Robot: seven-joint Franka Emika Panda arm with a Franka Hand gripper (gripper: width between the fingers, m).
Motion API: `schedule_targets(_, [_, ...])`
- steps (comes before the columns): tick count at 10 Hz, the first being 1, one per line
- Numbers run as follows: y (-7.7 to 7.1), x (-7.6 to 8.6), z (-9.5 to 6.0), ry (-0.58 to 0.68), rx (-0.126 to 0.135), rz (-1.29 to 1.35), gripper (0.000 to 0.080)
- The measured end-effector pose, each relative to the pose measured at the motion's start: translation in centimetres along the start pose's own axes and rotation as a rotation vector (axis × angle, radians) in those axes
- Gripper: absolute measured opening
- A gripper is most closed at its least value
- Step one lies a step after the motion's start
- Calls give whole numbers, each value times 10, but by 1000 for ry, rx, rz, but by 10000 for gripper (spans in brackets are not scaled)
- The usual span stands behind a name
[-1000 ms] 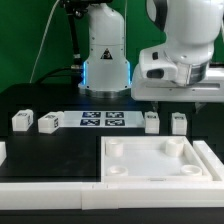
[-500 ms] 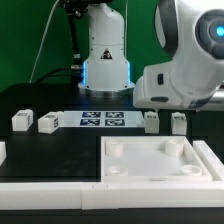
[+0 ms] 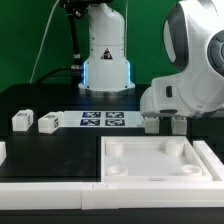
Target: Assemble one leg
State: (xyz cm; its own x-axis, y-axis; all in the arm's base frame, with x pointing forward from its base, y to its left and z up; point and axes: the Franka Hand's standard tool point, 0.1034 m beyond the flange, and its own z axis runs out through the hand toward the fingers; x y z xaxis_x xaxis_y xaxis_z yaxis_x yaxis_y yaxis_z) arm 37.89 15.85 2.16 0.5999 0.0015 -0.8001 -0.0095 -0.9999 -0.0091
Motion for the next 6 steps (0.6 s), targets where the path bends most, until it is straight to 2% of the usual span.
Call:
schedule_targets(4, [7,6,12,-10,3,16,648])
schedule_targets(6, [6,6,13,-12,2,28,648])
